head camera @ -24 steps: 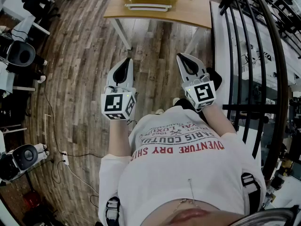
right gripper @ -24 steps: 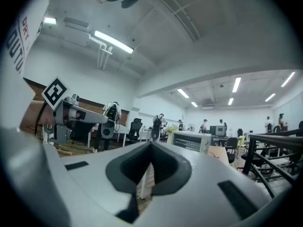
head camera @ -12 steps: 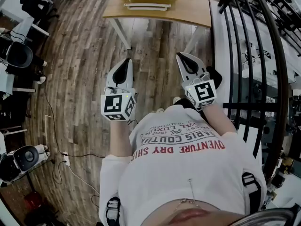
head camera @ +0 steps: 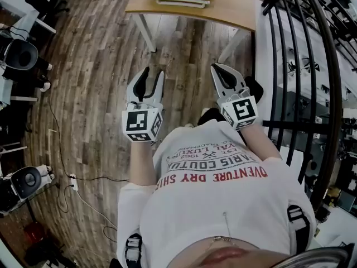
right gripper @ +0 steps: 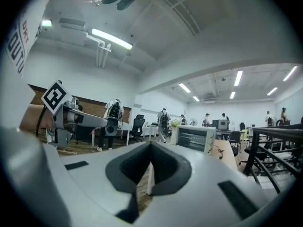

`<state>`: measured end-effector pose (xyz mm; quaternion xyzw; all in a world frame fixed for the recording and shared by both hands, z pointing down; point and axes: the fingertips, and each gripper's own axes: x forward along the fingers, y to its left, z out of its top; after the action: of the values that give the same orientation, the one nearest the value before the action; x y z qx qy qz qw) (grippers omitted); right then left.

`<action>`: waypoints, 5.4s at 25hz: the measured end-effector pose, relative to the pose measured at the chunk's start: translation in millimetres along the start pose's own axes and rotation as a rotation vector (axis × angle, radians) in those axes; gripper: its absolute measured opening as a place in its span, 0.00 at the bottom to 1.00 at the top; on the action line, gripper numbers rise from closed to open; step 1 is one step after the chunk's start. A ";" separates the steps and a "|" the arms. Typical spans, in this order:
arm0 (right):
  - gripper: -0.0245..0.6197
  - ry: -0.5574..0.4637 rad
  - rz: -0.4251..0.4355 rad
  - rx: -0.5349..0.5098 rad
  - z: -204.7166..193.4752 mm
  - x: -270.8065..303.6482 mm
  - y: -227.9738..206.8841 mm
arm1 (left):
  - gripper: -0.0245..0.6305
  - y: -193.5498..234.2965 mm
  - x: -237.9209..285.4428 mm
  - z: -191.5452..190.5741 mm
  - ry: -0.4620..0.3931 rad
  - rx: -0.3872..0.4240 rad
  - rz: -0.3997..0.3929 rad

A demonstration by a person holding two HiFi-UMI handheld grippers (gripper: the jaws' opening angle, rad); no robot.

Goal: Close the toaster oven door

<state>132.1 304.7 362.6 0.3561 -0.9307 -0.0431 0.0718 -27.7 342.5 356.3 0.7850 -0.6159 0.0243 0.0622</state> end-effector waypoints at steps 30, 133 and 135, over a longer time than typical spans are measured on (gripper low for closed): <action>0.05 0.059 0.063 0.075 -38.1 270.2 -187.6 | 0.27 146.0 290.5 -15.2 0.127 -0.098 0.057; 0.05 0.090 -0.207 0.095 -65.6 444.5 -332.7 | 0.16 278.0 601.1 -8.0 0.176 -0.006 -0.093; 0.05 0.094 -0.210 0.093 -65.3 445.2 -334.1 | 0.16 279.3 606.2 -3.1 0.177 -0.017 -0.095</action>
<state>34.5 -243.2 428.9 0.4560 -0.8850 0.0094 0.0937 -152.9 -306.7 447.9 0.8076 -0.5701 0.0855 0.1239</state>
